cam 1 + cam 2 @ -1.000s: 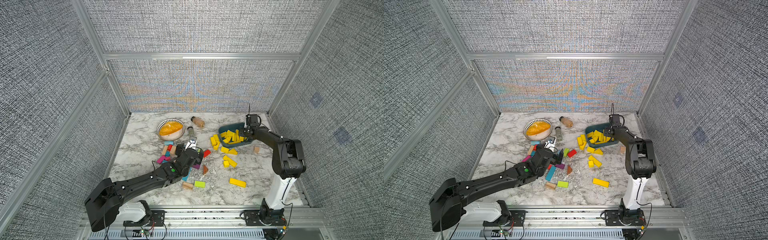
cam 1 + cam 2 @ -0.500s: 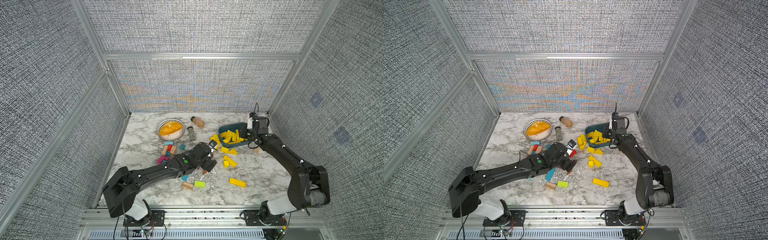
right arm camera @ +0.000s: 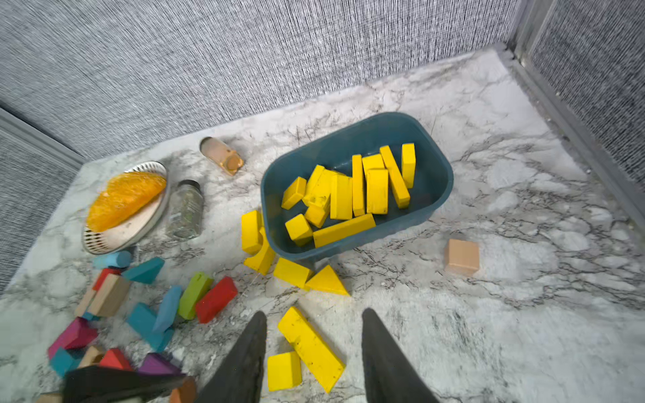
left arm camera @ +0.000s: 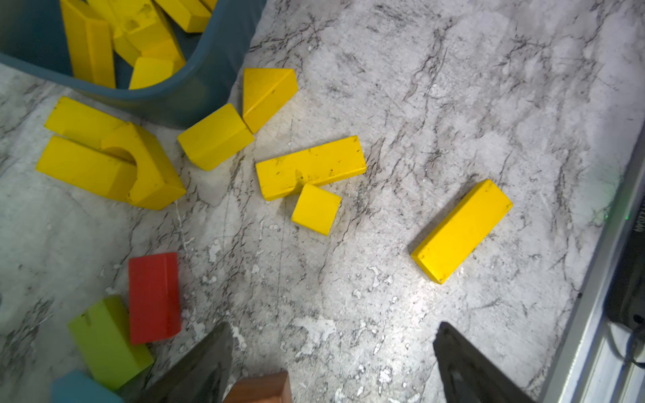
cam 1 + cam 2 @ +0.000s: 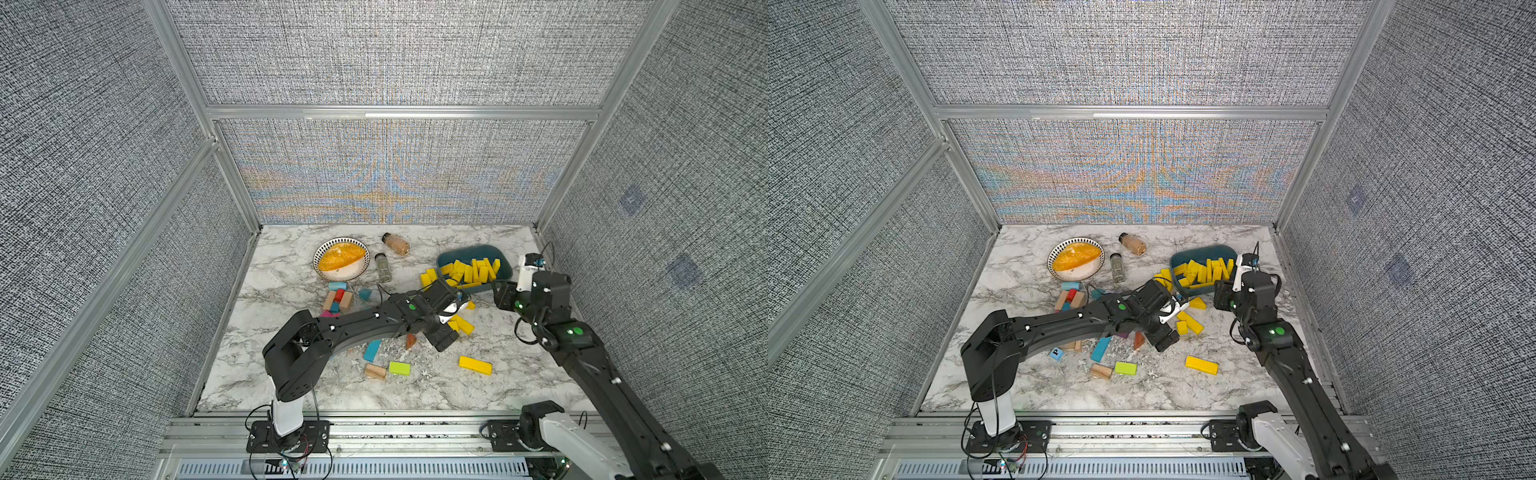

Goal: Pick out the yellow building blocks
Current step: Pick up the building block from the center of the board.

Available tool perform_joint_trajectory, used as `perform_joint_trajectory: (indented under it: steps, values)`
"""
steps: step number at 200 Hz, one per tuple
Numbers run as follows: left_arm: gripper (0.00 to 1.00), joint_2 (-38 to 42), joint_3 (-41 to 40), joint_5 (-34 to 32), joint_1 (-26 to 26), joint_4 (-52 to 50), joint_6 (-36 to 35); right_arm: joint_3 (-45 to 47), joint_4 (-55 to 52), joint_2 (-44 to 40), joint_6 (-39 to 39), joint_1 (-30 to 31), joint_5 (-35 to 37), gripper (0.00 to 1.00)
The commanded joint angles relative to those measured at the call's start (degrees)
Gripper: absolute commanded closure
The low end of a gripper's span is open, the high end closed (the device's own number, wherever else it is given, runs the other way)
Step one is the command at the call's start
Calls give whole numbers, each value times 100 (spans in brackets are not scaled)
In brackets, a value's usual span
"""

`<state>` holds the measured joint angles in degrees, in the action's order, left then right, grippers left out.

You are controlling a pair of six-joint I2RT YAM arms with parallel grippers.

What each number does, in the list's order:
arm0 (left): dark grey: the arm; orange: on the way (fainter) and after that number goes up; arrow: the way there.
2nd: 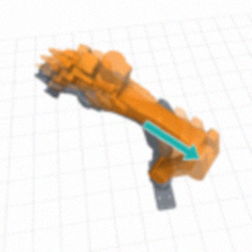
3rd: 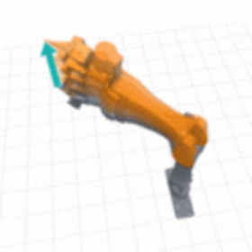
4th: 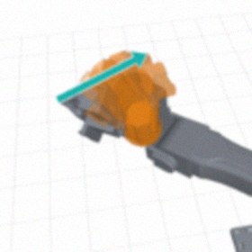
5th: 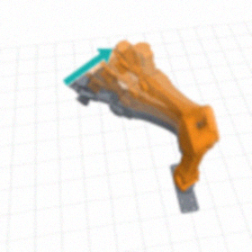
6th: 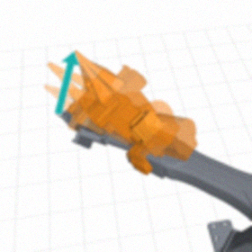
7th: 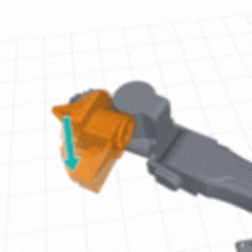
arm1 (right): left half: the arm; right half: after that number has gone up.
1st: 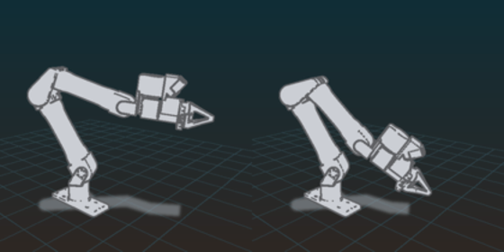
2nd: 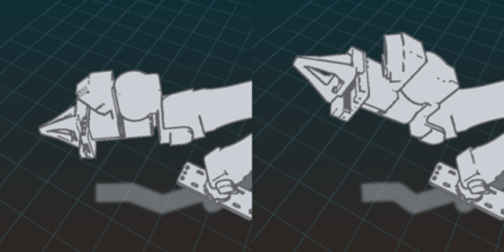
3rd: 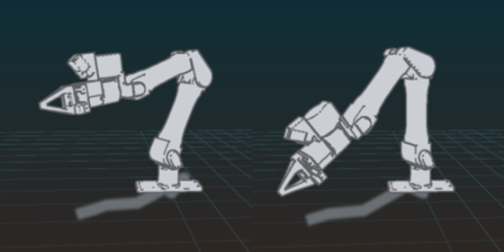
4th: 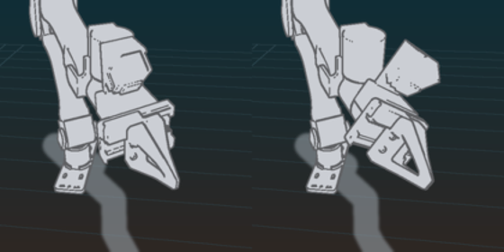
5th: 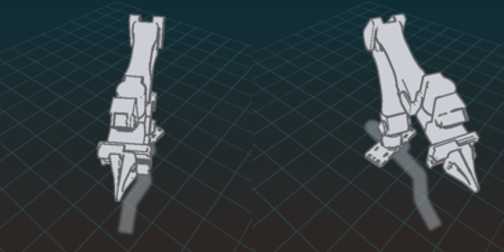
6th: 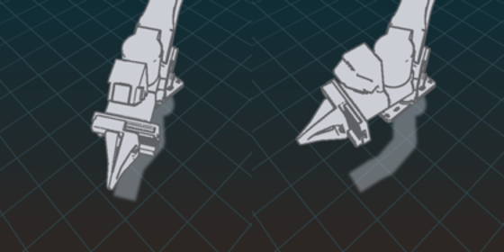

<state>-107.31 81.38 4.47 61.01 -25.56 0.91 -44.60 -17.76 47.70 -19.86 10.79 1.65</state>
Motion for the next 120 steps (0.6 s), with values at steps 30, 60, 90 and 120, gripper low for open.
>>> perform_joint_trajectory:
  steps: [30, 60, 90, 120]
  values:
    - [11, -638, 835, 25, 13, -687, -690, -89, -1009, -1182, -191, 9, 570, 54]
    - [13, -1291, 1587, 85, 2, -1213, -1135, -47, -1311, -1721, -517, 9, 723, 54]
    - [14, -1676, 2064, 123, -11, -1461, -1294, 106, -1360, -2511, -846, 2, 776, 54]
    - [16, -1979, 2424, 18, -37, -1586, -1329, 141, -1406, -2957, -827, 4, 924, 54]
